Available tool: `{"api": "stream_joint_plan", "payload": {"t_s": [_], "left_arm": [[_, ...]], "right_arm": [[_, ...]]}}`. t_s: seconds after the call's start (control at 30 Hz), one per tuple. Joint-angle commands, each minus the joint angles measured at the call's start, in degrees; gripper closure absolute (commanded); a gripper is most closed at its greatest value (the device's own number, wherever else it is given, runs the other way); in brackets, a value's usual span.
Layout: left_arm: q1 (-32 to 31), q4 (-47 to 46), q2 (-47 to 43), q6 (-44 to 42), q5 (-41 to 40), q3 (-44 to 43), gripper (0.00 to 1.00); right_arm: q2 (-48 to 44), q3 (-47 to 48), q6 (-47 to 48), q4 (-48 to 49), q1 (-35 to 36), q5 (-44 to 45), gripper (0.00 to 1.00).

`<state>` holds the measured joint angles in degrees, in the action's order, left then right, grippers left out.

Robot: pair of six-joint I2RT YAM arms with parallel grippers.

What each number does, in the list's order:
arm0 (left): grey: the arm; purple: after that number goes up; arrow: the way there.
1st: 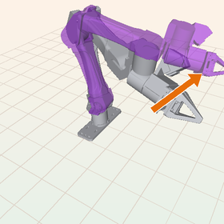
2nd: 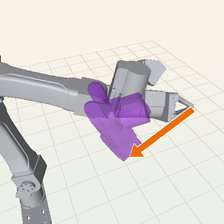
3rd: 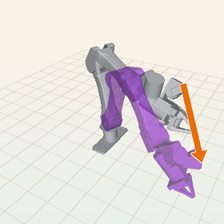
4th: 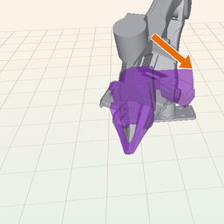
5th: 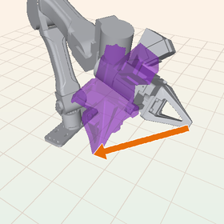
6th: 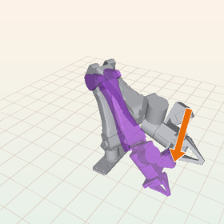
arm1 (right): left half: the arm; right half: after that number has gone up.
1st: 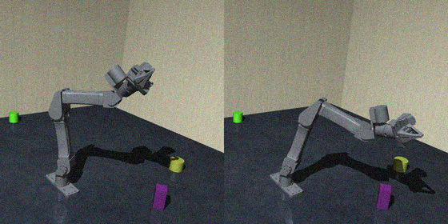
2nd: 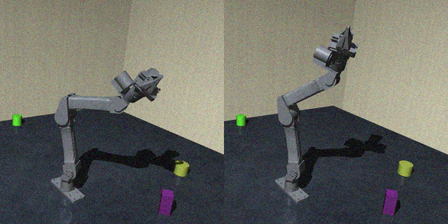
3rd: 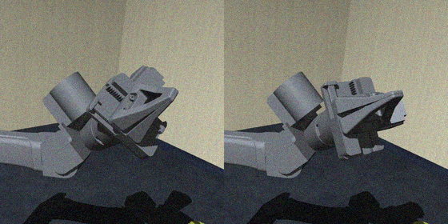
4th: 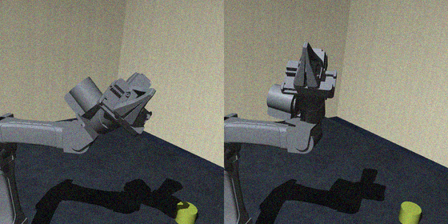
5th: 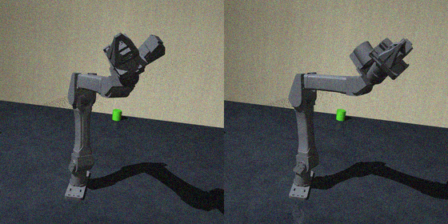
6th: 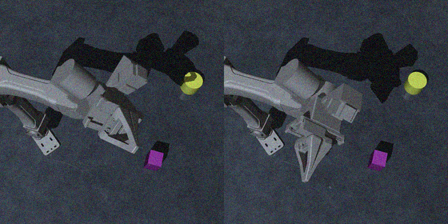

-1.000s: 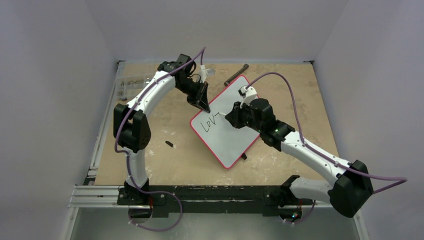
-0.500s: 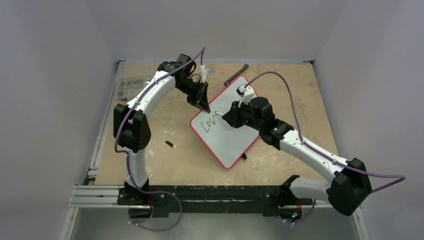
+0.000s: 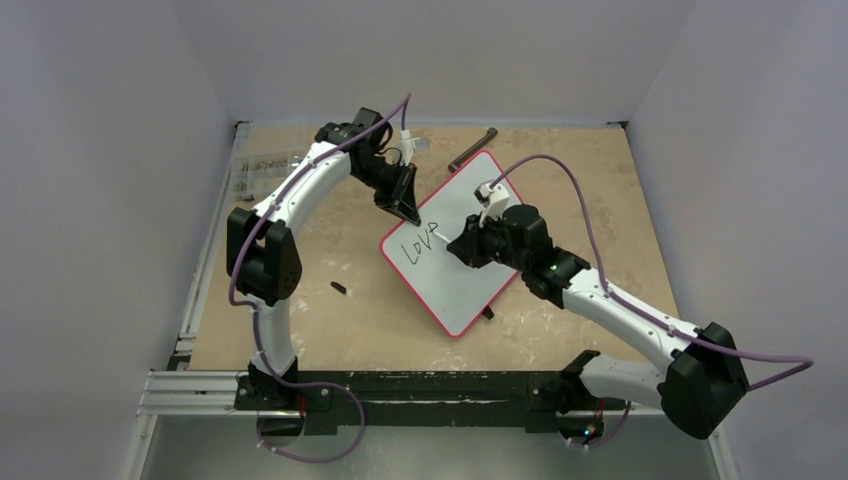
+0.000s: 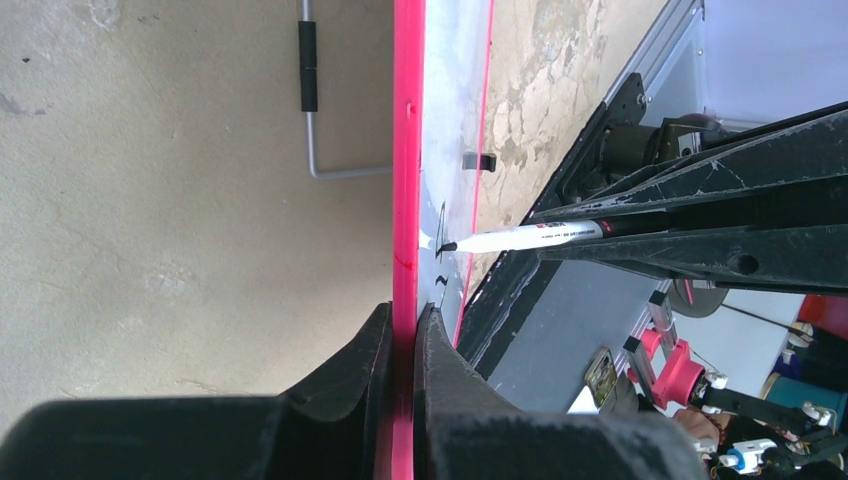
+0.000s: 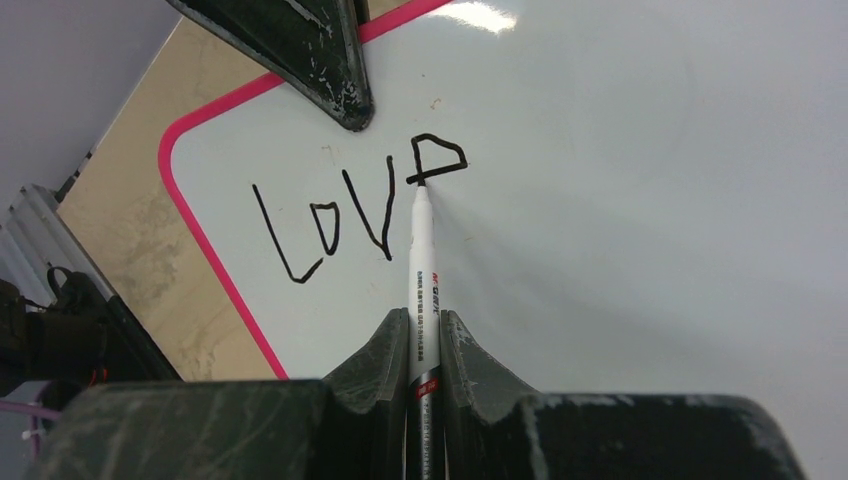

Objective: Write a sentence on the whiteboard

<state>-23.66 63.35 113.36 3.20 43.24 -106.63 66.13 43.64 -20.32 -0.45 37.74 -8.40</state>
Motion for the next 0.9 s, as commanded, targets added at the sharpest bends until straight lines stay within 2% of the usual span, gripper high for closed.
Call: {"api": "stream_joint_plan", "payload": {"t_s": [0.0,0.27,0.53,0.87], "left_arm": [[-0.25,0.59,-2.61,-2.26,-6.44,-0.73,1.0],[-0.33,0.56,-2.54,-2.3,-6.56,-0.55,1.0],[-0.33,0.55,-2.56,-2.31,-6.6,-0.52,1.0],[-0.42,0.46,-2.63,-2.39,-6.84,-0.36,1.0]], "right_arm": [[-1.8,-1.58,-0.4,-1.92,0.05,-0.61,1.0],[-2.99,-1.72,-0.94,-3.57,0.05,1.49,1.0],[-2.1,0.65,-0.31,-6.9,-0.39,7.61,1.0],[0.64,6.94,0.26,-6.69,-1.42,6.82,1.0]]}}
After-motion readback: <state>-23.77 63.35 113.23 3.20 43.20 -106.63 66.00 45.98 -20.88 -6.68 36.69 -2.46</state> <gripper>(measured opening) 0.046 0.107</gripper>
